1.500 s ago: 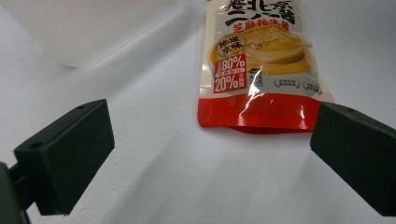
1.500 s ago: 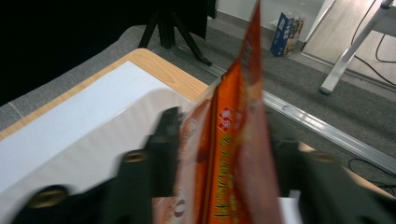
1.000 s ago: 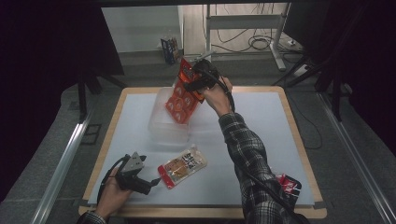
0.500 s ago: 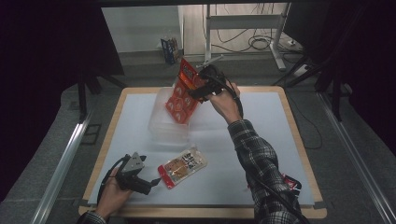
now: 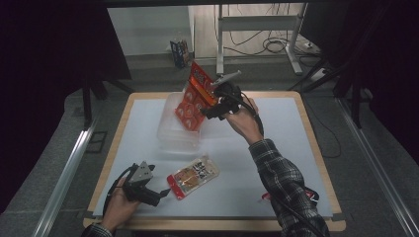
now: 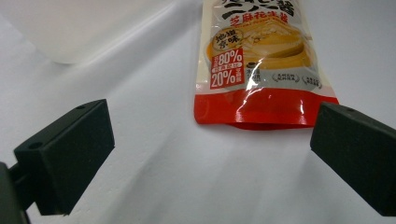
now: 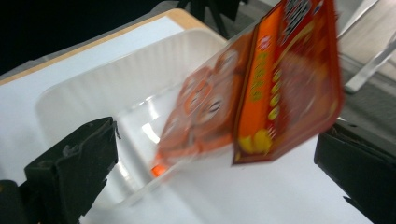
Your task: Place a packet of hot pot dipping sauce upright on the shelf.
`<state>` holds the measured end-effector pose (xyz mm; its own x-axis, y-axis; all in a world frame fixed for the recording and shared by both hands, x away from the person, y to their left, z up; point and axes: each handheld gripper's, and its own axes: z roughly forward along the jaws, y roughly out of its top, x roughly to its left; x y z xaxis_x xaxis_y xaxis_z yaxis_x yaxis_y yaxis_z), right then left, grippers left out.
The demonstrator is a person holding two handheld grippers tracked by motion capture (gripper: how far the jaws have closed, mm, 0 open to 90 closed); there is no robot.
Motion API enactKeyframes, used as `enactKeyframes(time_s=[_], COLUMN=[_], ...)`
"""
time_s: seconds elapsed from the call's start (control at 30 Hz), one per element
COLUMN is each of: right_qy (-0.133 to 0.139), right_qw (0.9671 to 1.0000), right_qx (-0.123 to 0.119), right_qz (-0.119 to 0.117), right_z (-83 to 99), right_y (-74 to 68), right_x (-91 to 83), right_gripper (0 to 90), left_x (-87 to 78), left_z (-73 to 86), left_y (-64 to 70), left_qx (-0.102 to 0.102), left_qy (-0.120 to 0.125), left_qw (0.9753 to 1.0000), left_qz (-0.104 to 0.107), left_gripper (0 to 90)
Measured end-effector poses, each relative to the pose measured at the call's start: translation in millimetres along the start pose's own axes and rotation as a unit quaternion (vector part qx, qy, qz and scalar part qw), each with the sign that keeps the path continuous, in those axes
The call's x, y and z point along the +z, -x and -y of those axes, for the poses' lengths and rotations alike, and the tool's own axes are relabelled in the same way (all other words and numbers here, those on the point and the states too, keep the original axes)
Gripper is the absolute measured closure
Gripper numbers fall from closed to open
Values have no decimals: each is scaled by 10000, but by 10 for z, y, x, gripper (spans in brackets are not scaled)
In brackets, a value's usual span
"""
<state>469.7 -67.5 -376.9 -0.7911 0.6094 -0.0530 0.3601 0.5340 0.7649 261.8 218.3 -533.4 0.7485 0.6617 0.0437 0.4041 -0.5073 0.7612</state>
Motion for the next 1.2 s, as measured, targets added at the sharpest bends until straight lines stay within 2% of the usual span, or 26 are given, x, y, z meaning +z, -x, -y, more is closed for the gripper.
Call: enactKeyframes(time_s=[0.43,0.57,0.6,0.73,0.97,1.17,1.2], right_qy=[74,62,75,89,39,58,122], right_qw=[9995,9996,9997,9997,9999,9996,9991], right_qx=[91,28,-5,-1,58,227,341], right_qz=[-281,-271,-242,-244,-147,-165,-216], right_z=[390,465,529,619,888,1054,1149], right_y=[-115,-137,-162,-191,-274,-303,-308], right_x=[-184,-226,-260,-302,-375,-429,-444], right_gripper=[5,10,12,15,14,13,13], left_x=[-22,-25,-27,-25,-19,-20,-20], left_z=[-5,-5,-5,-6,-8,-8,-9], left_y=[-3,-4,-4,-2,11,11,13], left_qx=[-40,-39,-38,-28,26,27,37], left_qy=[137,139,144,132,112,113,104], left_qw=[9999,9999,9999,9999,9999,9999,9999], left_qz=[67,65,64,65,81,71,72], left_gripper=[0,0,0,0,0,0,0])
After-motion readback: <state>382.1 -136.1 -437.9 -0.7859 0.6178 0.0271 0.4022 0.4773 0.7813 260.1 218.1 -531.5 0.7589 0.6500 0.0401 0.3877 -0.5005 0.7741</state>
